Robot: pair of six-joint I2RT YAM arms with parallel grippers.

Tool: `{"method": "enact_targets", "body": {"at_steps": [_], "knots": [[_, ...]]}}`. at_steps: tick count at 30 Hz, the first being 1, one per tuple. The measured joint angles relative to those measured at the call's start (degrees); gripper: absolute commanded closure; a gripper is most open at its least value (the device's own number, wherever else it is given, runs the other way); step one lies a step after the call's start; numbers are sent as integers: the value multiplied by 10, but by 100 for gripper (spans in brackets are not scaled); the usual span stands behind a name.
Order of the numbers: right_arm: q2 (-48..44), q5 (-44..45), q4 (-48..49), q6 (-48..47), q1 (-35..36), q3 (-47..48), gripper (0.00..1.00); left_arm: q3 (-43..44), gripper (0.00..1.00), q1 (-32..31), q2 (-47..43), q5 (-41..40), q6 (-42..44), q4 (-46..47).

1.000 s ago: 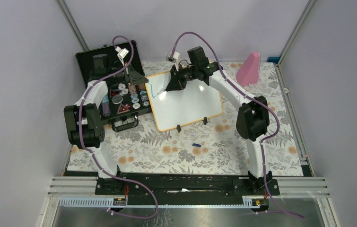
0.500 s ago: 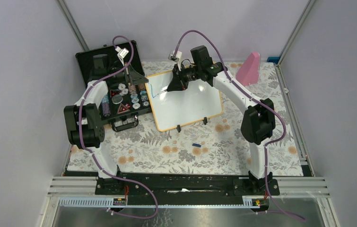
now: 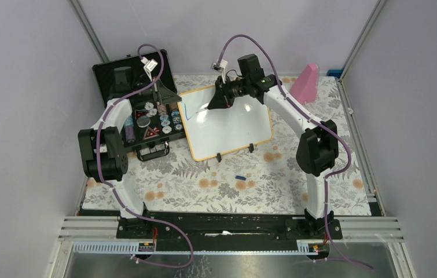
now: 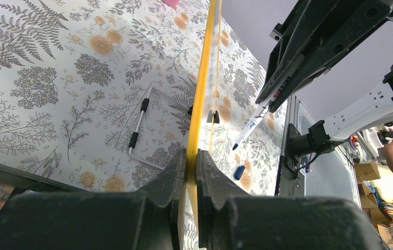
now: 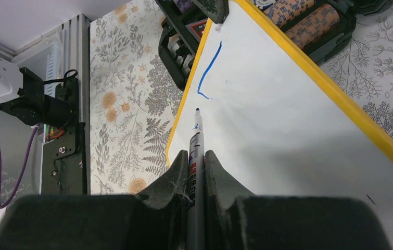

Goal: Write a sentence on the whiteboard

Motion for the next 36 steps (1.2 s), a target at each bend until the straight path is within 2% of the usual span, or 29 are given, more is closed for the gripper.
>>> {"method": "enact_targets", "body": {"at_steps": [17, 36], "knots": [[0, 2, 36, 40, -1, 0, 100, -3, 100, 1, 0, 0, 4, 0], [0, 70, 37, 39, 20, -11, 100, -3, 100, 1, 0, 0, 4, 0]]}}
